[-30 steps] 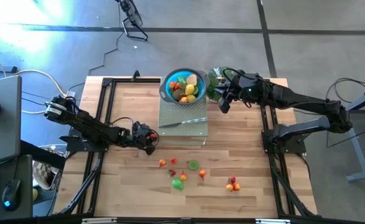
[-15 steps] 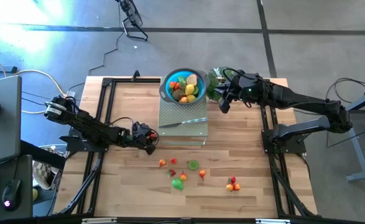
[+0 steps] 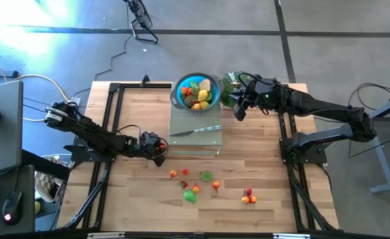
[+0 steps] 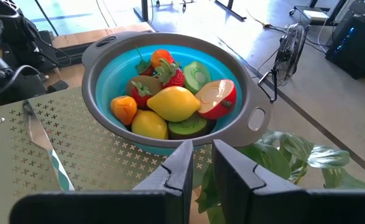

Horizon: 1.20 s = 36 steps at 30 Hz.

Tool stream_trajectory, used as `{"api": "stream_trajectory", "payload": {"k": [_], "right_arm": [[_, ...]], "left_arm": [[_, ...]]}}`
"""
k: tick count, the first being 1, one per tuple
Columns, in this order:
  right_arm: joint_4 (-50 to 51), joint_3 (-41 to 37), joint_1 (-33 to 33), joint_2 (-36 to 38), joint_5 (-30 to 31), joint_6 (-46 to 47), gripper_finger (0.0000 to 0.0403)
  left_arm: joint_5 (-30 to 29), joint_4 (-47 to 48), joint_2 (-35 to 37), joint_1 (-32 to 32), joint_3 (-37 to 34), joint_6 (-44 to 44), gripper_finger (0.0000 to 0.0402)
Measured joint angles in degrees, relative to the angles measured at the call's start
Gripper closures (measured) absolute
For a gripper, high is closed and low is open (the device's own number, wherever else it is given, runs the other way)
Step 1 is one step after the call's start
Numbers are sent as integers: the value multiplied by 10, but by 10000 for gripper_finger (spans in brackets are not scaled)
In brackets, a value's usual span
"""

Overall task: Pick & Place Fruit
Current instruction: Put the orange peach in the blue bowl on the shelf

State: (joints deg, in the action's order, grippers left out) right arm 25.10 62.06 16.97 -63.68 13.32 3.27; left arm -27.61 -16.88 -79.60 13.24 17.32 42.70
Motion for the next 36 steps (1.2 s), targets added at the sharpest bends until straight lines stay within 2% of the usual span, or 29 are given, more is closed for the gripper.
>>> {"api": "stream_trajectory", "payload": {"k": [3,10,19,24,30,36], "right_arm": [[0,0,0,0,0,0,350],[0,0,0,0,0,0,350],[0,0,0,0,0,0,350],[0,0,0,0,0,0,350],[0,0,0,0,1,0,350],[0,0,0,0,2,0,350]], "left_arm": [[3,2,27,0,0,0,277],[23,74,107,0,0,0,277],[120,145,247,-1,1,58,277],[167,138,342,-1,1,109,277],[162,136,454,-1,23,141,277],[121,136,515,-1,78,91,277]]}}
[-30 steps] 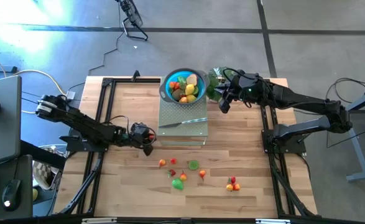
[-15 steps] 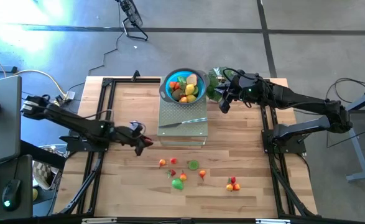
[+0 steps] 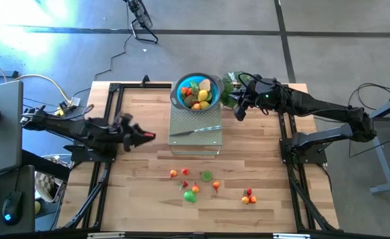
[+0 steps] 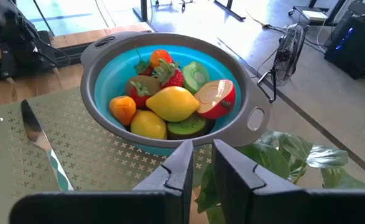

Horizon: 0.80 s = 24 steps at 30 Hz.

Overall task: Pick & Place Fruit
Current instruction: Put the orange peach in the blue bowl on the shelf

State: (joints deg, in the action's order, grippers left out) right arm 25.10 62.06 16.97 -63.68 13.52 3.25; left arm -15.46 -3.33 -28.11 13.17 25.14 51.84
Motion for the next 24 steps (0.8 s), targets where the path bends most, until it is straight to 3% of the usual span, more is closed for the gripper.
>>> {"api": "stream_trajectory", "payload": {"k": [11,21,24], "right_arm": [[-1,0,0,0,0,2,350],[-16,0,3,0,11,-31,350],[-34,0,4,0,33,-68,350]], "left_arm": [[-133,0,-21,0,98,-151,277],[-283,3,-146,-13,153,-182,277],[-285,4,-182,-53,170,-182,277]]}}
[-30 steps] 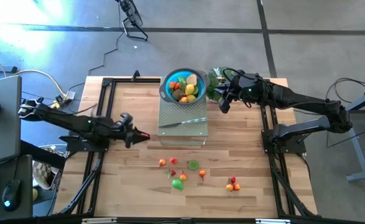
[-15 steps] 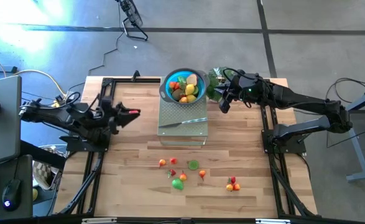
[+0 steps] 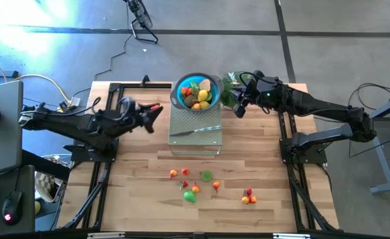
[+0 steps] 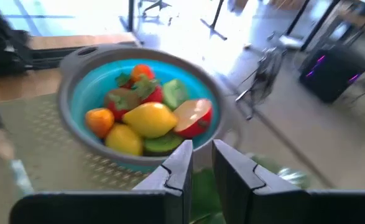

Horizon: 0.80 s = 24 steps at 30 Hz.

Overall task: Pick & Place Fruit
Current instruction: Put the orange peach in the blue bowl on the shelf

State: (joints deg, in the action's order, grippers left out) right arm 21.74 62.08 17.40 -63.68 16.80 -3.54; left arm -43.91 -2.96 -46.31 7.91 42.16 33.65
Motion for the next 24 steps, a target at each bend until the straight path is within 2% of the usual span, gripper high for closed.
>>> {"api": "stream_trajectory", "payload": {"k": [5,13,24], "right_arm": [[-38,0,9,0,43,-56,350],[-61,0,40,0,43,-109,350],[-74,0,101,0,41,-150,350]], "left_arm": [[58,-1,-55,-80,33,11,277],[132,-3,-154,-161,87,12,277],[137,-1,-274,-193,181,-59,277]]}}
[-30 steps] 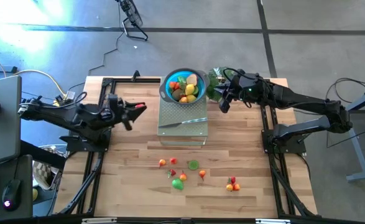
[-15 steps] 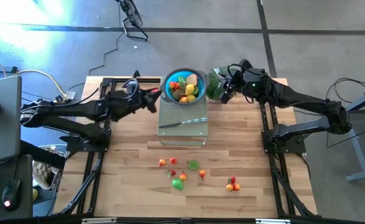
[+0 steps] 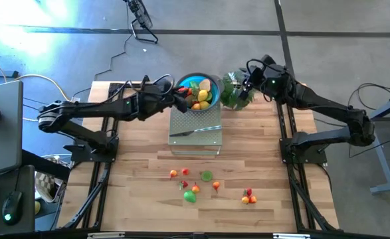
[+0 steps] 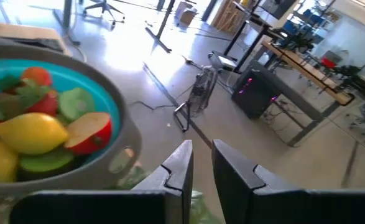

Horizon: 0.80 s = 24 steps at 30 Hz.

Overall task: Pick & Place Fruit
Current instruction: Put the orange peach in the blue bowl on the shelf

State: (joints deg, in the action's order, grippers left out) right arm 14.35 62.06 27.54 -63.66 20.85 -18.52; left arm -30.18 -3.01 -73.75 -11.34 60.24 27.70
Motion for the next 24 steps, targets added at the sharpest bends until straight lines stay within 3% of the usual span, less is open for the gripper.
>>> {"api": "stream_trajectory", "payload": {"k": [6,12,24], "right_arm": [[-7,0,30,0,0,0,350],[-7,0,47,0,-14,0,350],[-9,0,67,0,-78,2,350]], "left_arm": [[-4,30,-45,1,43,-66,277],[-36,68,-70,1,55,-69,277],[-39,134,-71,1,55,-69,277]]}}
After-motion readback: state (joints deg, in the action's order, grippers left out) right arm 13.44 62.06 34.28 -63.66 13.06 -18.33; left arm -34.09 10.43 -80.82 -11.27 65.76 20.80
